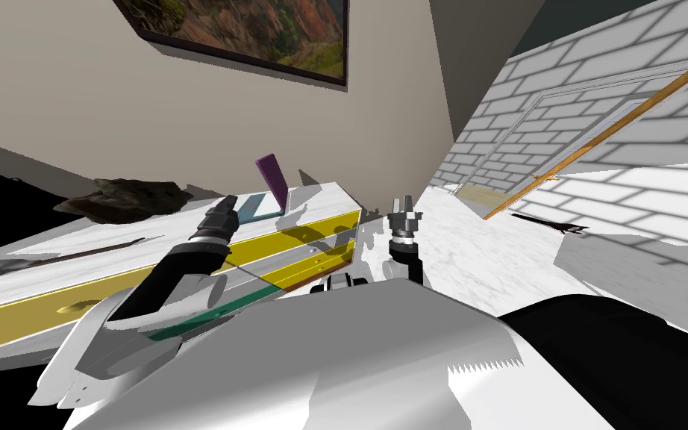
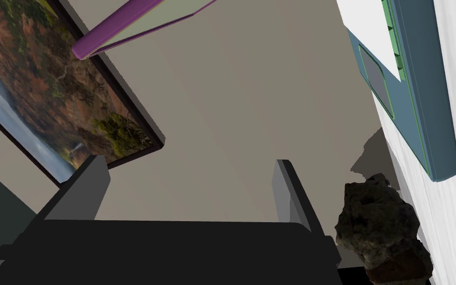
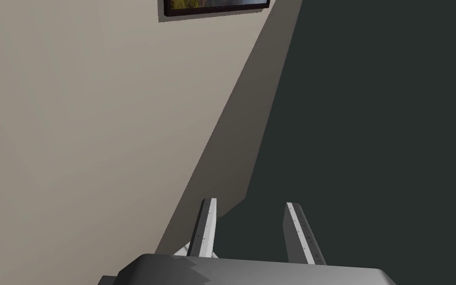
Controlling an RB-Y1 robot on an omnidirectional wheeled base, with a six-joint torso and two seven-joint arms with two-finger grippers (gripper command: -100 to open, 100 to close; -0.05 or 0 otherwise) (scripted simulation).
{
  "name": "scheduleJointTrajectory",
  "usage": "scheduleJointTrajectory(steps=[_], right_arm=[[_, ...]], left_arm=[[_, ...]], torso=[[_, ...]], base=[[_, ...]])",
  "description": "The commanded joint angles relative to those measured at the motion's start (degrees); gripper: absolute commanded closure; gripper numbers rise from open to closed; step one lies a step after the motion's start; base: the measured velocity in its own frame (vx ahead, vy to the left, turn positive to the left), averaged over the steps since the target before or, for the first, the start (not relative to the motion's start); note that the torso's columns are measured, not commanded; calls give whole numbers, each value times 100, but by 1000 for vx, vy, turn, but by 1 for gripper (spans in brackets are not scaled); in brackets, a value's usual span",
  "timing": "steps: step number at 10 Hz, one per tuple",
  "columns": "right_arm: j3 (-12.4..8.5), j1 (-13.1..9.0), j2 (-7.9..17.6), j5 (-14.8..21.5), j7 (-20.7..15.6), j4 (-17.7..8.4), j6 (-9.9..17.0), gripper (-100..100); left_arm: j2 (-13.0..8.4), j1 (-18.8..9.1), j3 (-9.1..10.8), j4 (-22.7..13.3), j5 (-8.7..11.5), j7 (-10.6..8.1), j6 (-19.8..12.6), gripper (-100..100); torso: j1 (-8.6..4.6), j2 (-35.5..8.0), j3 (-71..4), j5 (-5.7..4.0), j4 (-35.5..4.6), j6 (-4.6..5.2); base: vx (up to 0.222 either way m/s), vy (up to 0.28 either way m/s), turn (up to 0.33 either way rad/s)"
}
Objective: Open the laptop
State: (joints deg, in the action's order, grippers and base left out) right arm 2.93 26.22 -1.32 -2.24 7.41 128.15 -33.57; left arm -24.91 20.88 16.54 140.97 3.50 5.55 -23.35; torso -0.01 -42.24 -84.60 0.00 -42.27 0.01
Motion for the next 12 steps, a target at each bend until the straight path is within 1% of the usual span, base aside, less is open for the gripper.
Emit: scheduleJointTrajectory(steps=[1,2,3,4,5,6,7,8,10,11,12], right_arm=[[0,0,0,0,0,0,0,0],[0,0,0,0,0,0,0,0],[0,0,0,0,0,0,0,0],[0,0,0,0,0,0,0,0],[0,0,0,0,0,0,0,0],[0,0,0,0,0,0,0,0],[0,0,0,0,0,0,0,0],[0,0,0,0,0,0,0,0],[0,0,0,0,0,0,0,0],[0,0,0,0,0,0,0,0],[0,0,0,0,0,0,0,0]], left_arm=[[-166,-78,89,-13,25,-3,-410,-100],[-166,-78,89,-13,25,-3,-453,-100],[-292,-132,158,-19,51,-11,-679,-100],[-292,-132,158,-19,51,-11,-723,-100],[-418,-185,225,-23,76,-17,-951,-100],[-418,-185,225,-23,76,-17,-988,-100],[-542,-237,290,-25,101,-24,-1197,-100],[-542,-237,290,-25,101,-24,-1245,-100],[-780,-333,414,-15,147,-37,-1640,-100],[-780,-333,414,-15,147,-37,-1732,-100],[-893,-378,472,-2,169,-43,-1936,-100]], torso=[[1,-4,2,0,0,-1],[-1,-6,3,0,-1,0],[1,-8,5,0,-2,-2],[0,1,0,0,0,0],[6,-4,1,1,0,-2],[4,-6,4,1,-1,0],[3,-9,5,1,-2,-2],[0,-5,3,0,-1,0],[-5,-2,1,-2,0,0],[-7,-2,1,-2,0,0],[3,-5,3,0,-1,-2]], base=[[35,-50,-55],[33,-45,-27],[59,-51,-52],[46,-35,-26],[39,-36,-48],[35,-32,-27],[41,-36,-57],[39,-40,-25],[47,-62,-56],[44,-52,-22],[48,-33,-38]])
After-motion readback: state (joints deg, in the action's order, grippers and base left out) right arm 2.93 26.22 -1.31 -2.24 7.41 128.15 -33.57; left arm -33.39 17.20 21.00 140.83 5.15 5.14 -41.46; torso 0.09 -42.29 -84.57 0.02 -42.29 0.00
